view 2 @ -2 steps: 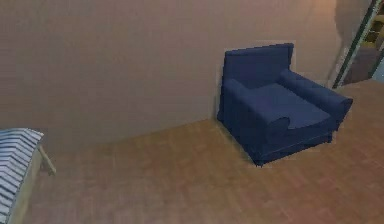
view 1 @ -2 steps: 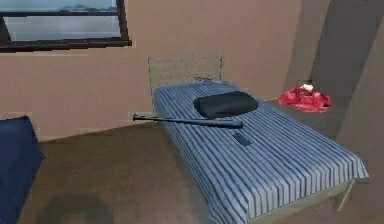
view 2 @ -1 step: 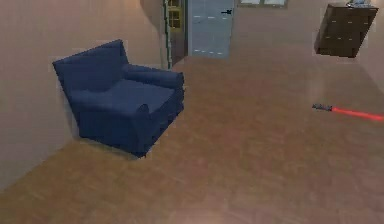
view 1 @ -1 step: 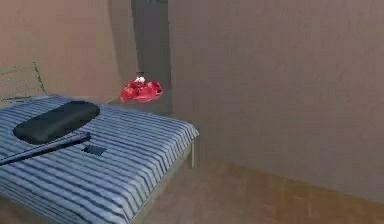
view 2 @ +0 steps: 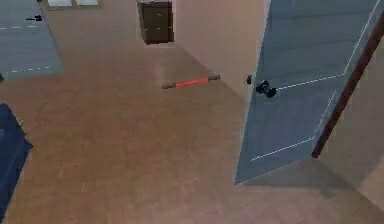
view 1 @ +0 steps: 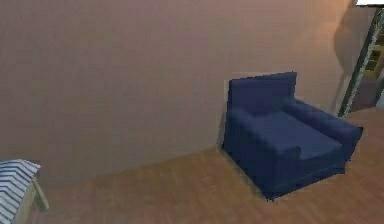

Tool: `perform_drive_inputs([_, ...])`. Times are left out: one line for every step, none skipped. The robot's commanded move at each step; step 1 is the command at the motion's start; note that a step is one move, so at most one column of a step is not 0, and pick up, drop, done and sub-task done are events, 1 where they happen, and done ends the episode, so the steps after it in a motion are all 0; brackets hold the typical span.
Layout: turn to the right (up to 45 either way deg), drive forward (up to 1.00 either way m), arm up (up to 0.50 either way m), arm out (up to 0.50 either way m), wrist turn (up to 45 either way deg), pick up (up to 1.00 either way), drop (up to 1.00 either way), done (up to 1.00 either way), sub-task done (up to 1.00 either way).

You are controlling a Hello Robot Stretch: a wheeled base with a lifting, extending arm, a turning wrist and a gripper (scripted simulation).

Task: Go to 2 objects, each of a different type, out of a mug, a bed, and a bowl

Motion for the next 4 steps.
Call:
perform_drive_inputs([45.0,0.0,0.0,0.0,0.0,0.0,0.0,0.0,0.0])
perform_drive_inputs([12.0,0.0,0.0,0.0,0.0,0.0,0.0,0.0,0.0])
perform_drive_inputs([0.0,1.0,0.0,0.0,0.0,0.0,0.0,0.0,0.0])
perform_drive_inputs([0.0,1.0,0.0,0.0,0.0,0.0,0.0,0.0,0.0])
